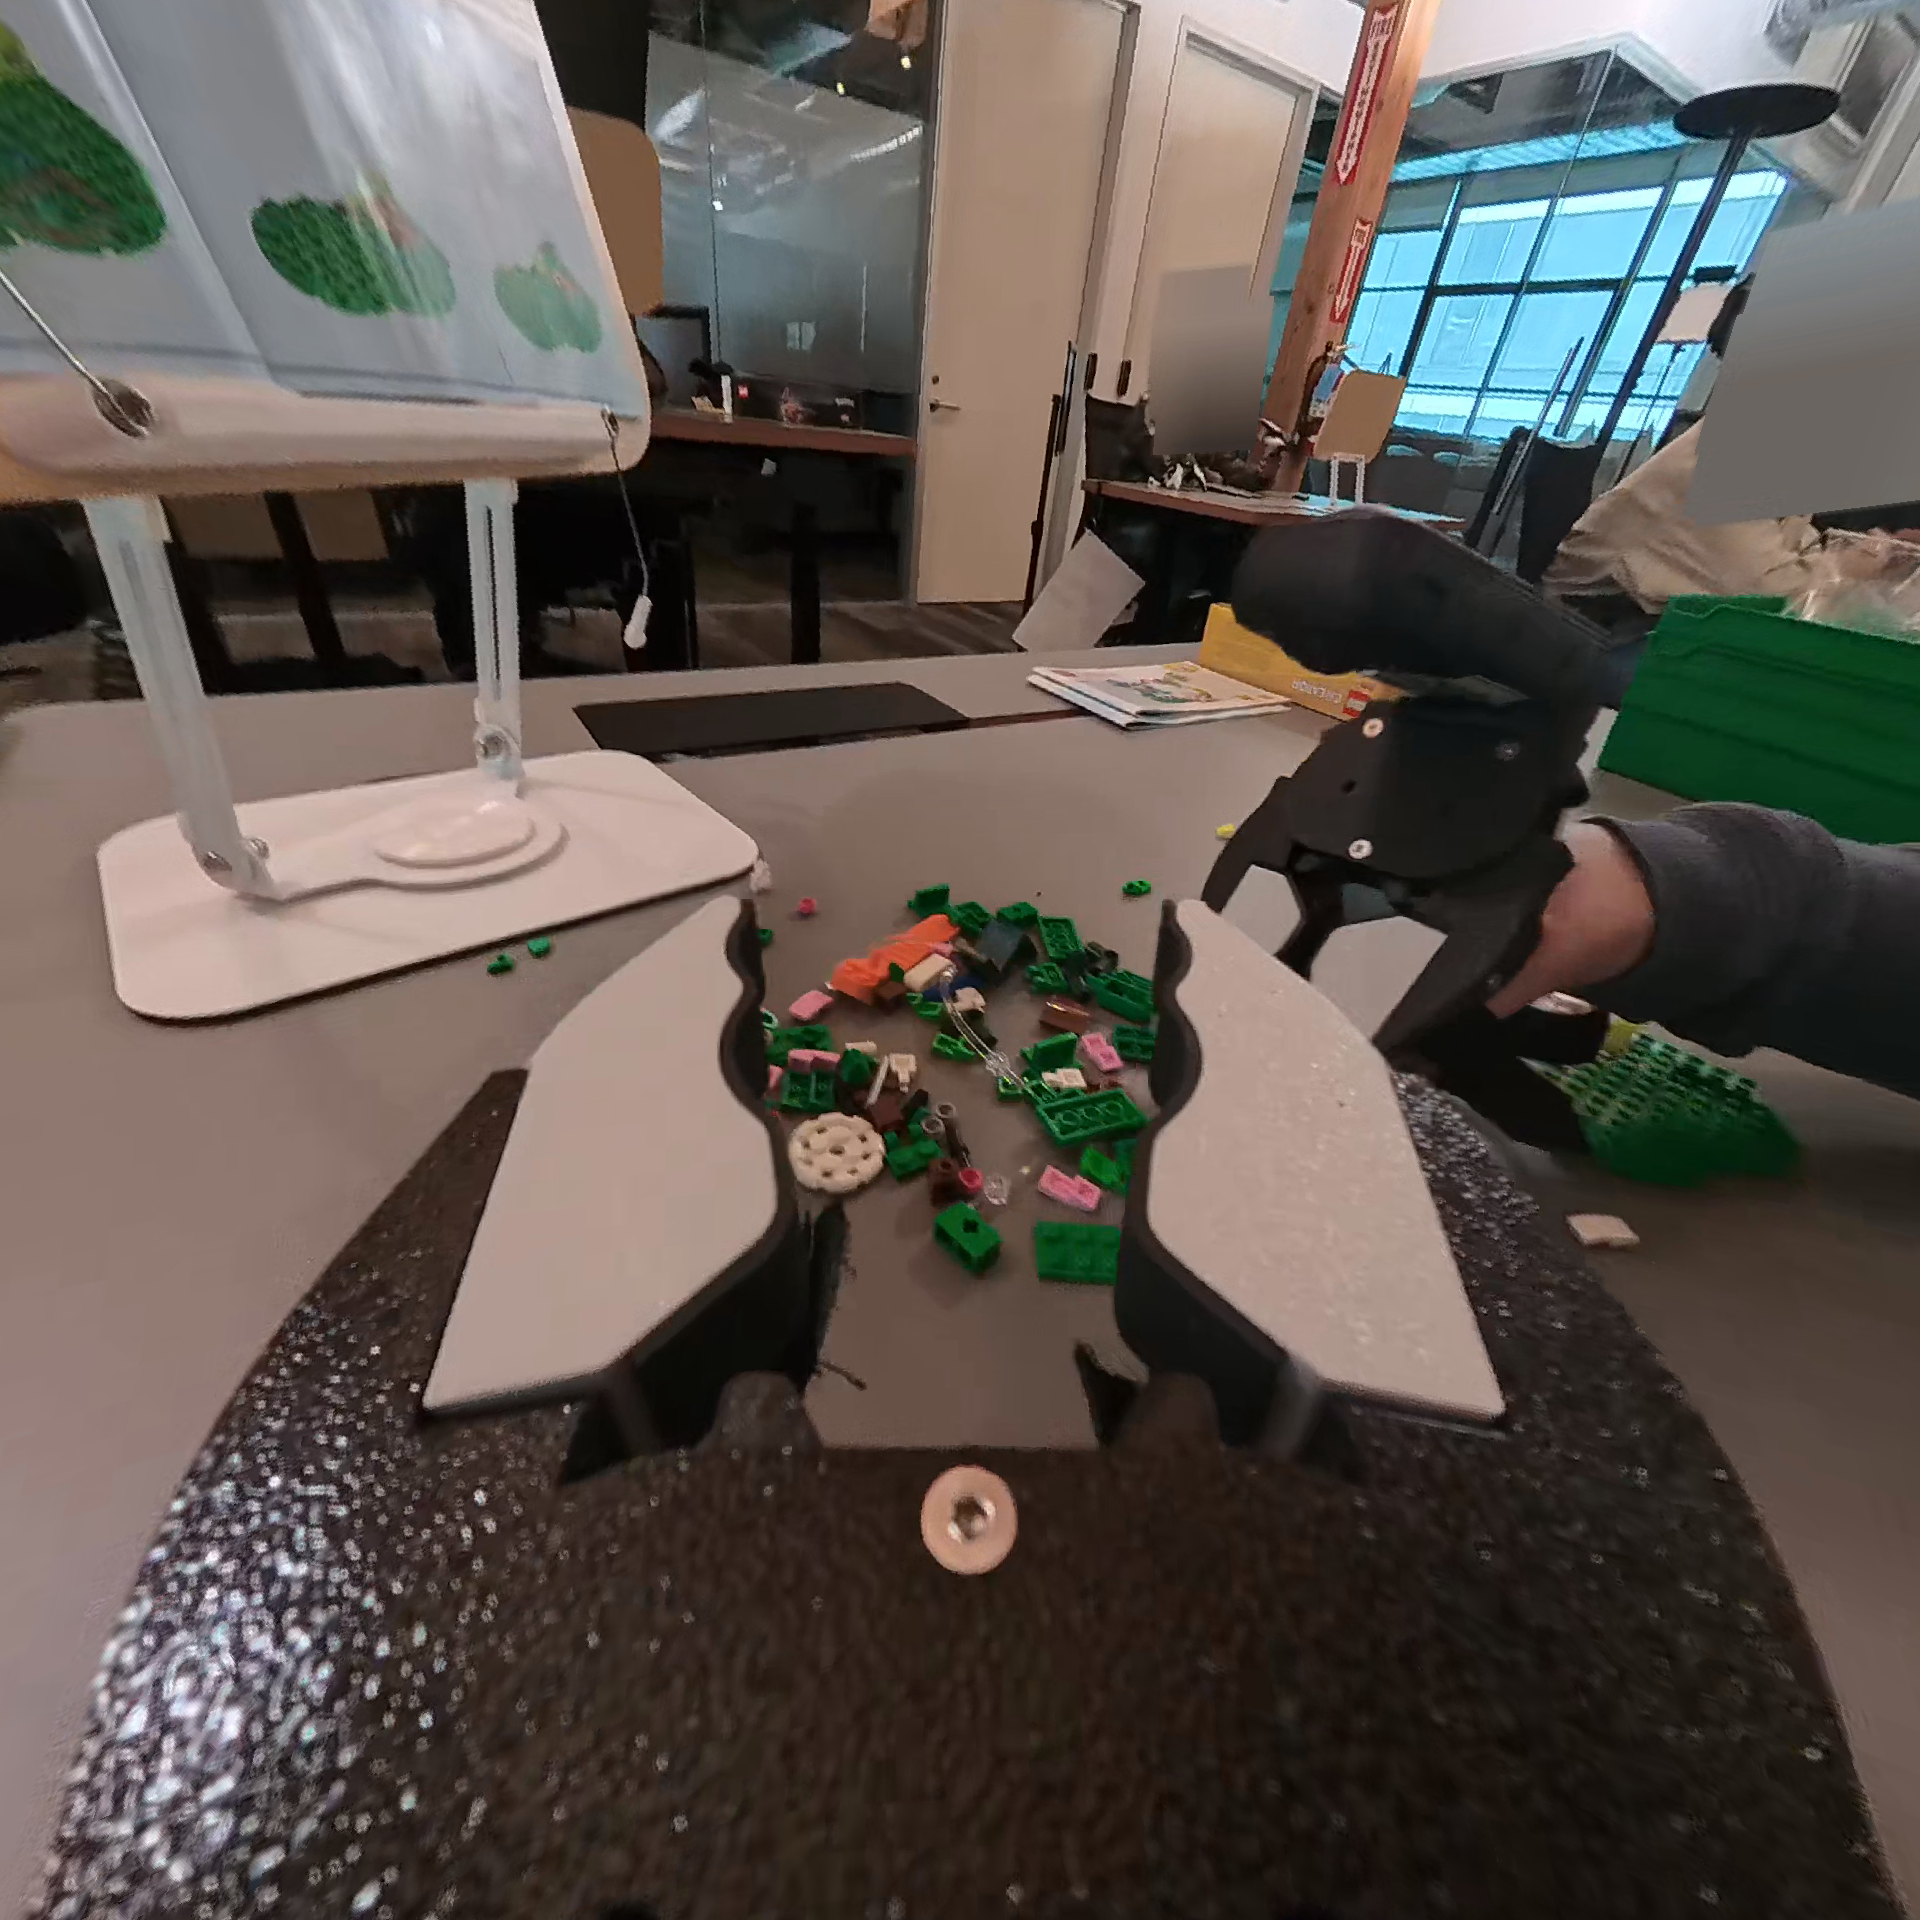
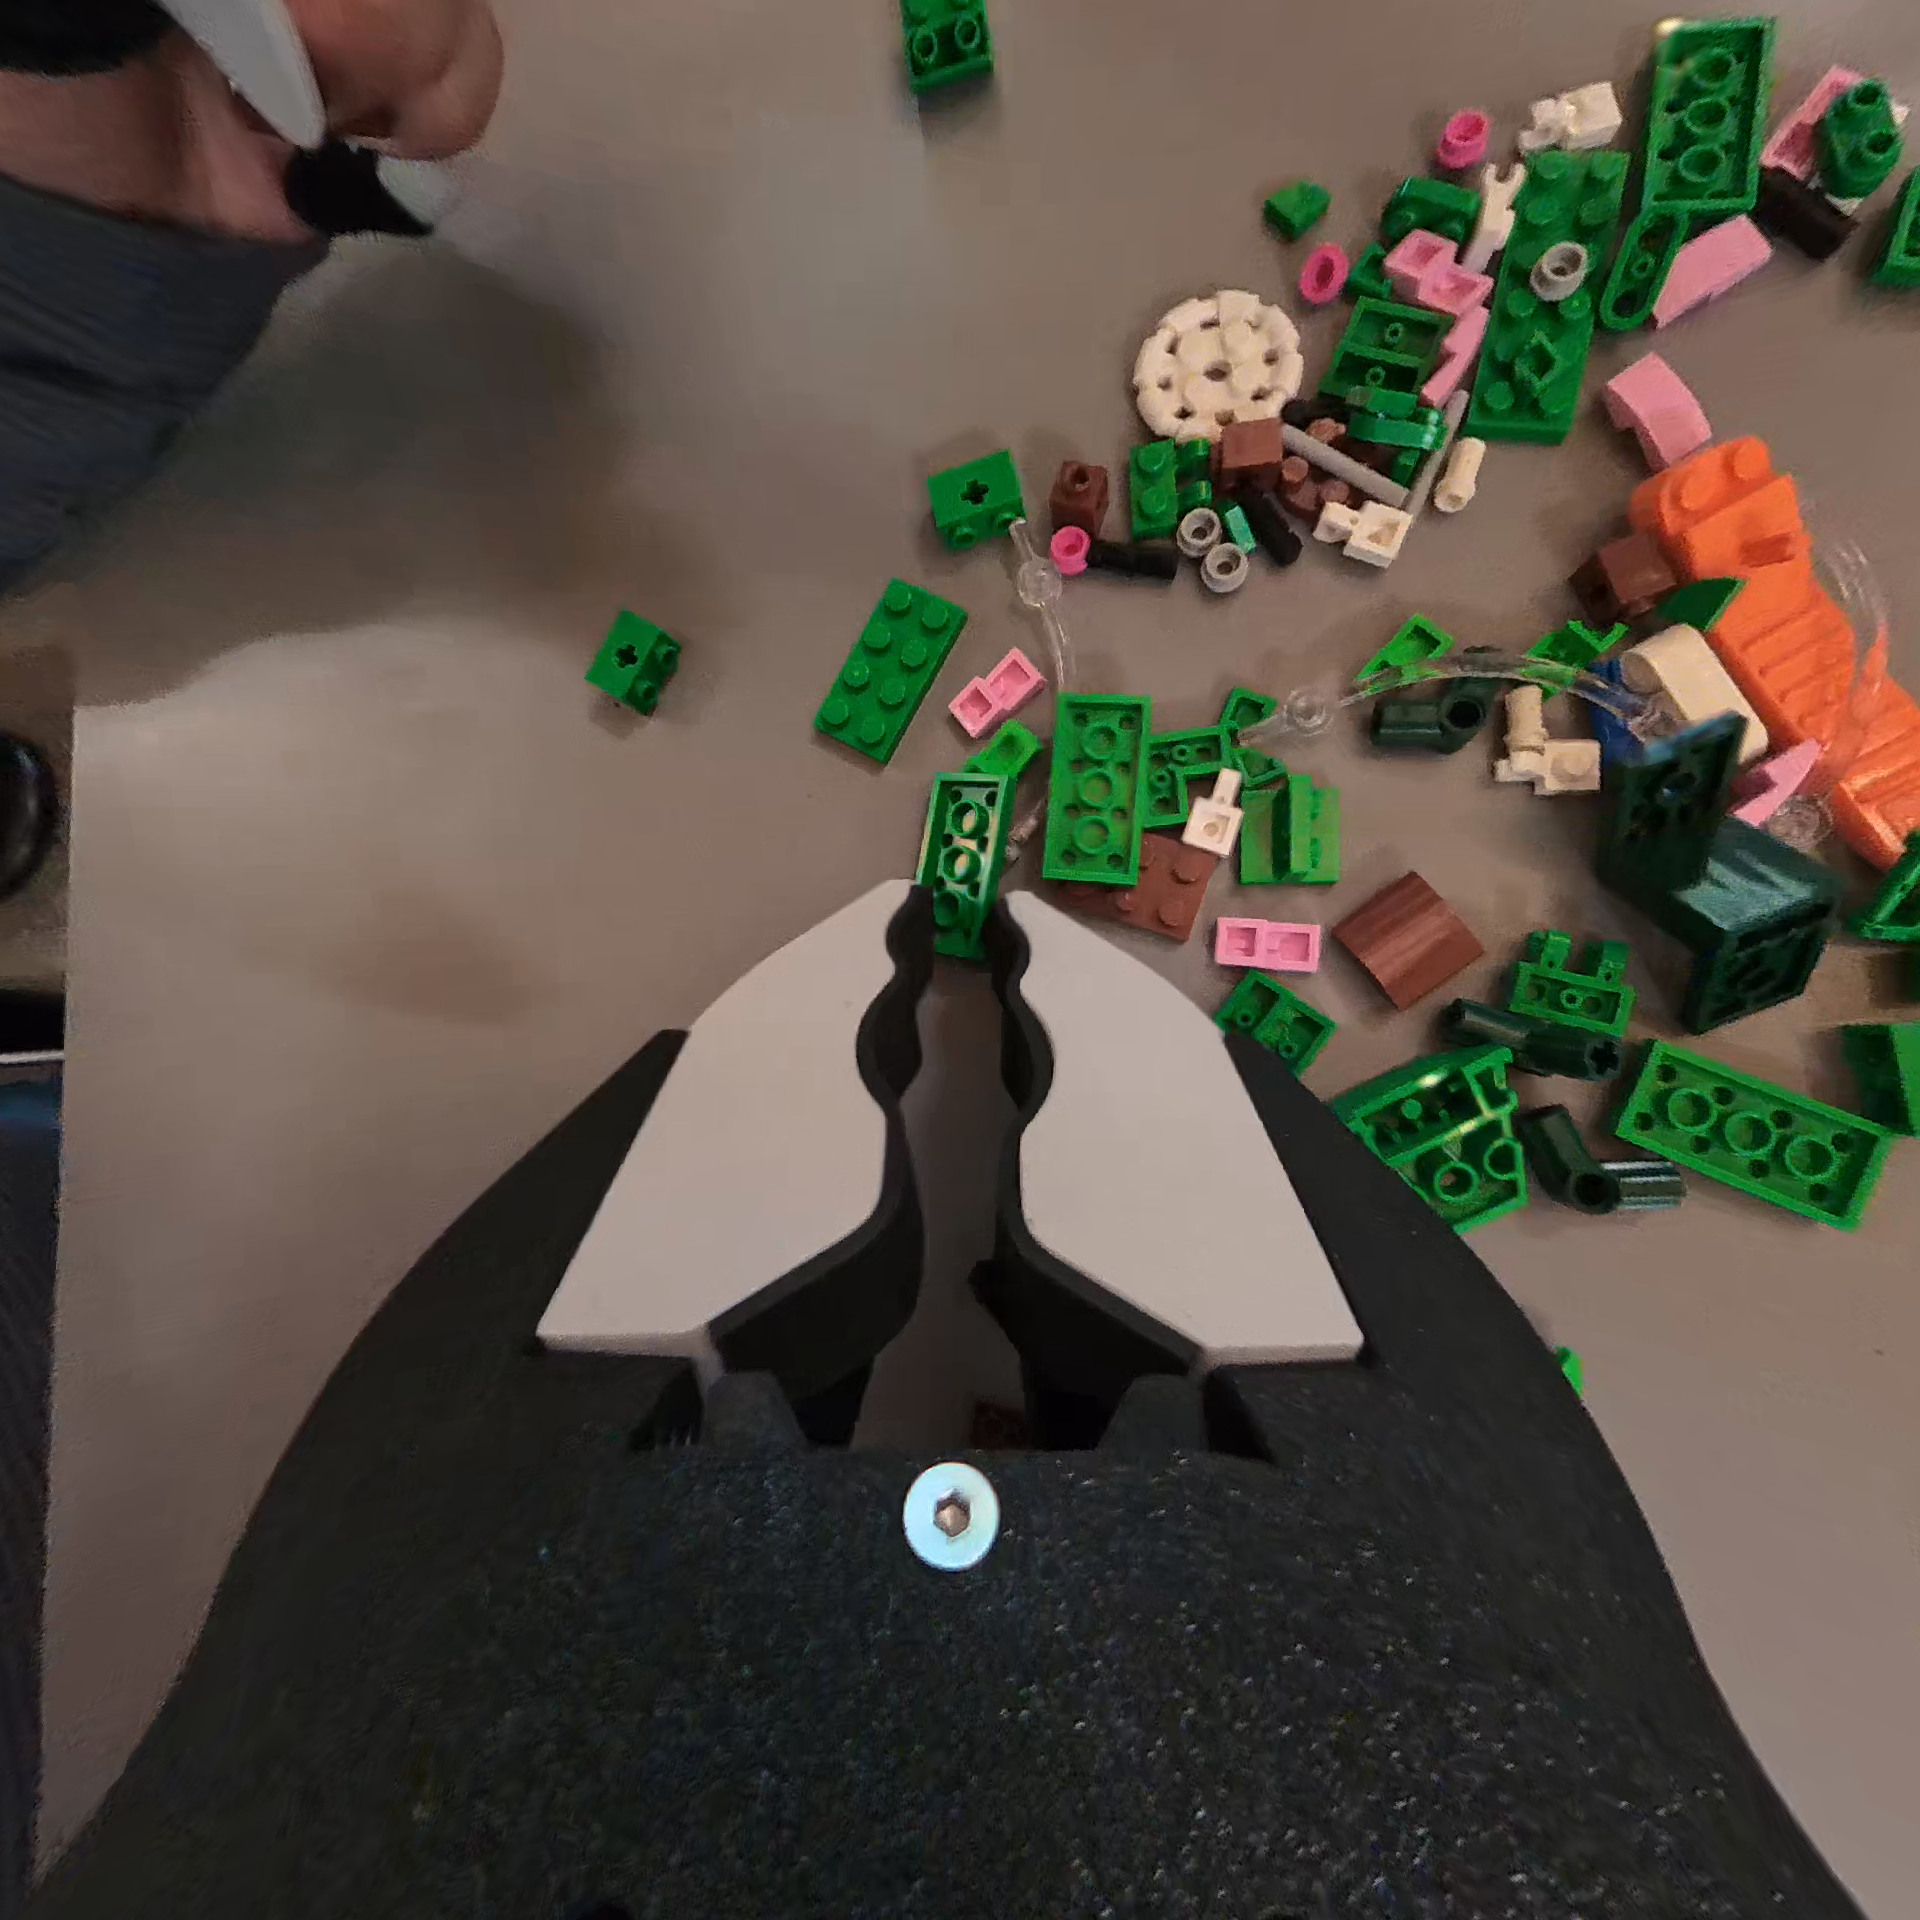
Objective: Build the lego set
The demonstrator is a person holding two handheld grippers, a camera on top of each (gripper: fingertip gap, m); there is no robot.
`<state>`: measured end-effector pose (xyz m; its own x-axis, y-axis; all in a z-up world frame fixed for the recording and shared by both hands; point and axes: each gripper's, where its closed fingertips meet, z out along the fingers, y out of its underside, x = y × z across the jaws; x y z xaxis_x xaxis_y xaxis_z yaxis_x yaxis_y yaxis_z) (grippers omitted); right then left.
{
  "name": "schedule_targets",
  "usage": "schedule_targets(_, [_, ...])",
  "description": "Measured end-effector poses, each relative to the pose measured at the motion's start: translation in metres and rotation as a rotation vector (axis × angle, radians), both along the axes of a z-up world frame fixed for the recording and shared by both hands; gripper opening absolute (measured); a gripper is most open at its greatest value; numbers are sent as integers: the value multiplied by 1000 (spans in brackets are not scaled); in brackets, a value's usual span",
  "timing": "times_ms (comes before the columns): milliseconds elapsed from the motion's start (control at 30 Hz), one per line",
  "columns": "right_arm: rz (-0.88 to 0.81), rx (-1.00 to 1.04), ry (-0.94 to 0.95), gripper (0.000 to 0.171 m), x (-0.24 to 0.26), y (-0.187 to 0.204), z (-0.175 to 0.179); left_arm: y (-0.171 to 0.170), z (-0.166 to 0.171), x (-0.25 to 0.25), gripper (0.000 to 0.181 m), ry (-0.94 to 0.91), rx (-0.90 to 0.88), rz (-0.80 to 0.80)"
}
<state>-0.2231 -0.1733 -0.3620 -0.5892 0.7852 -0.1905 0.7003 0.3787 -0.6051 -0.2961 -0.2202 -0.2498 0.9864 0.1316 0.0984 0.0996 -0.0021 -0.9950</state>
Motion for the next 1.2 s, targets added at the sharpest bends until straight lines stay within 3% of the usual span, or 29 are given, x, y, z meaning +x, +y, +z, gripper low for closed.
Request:
schedule_targets(200, [122,134,170,4,8,-1,13,3,-8,42,64,40,-111,-157])
schedule_targets(400, [407,502,689,4,46,8,54,31,-26,113,51,437,-336,-360])
schedule_targets(567, [501,621,803,4,90,25,65,59,-40,163,20,685,-446,-503])
schedule_targets(733, [500,618,800,4,118,44,73,85,-45,192,11,780,-471,-571])
schedule_targets(833, [518,563,781,5,134,51,74,98,-42,202,4,930,-414,-558])
schedule_targets(900, [478,317,685,17,149,52,80,104,-35,210,4,1060,-336,-528])
schedule_targets(1000, [426,-190,337,27,178,55,95,108,-33,222,4,1299,-263,-518])
schedule_targets(1200, [446,-108,96,36,189,68,72,116,-34,254,4,1574,-196,-550])
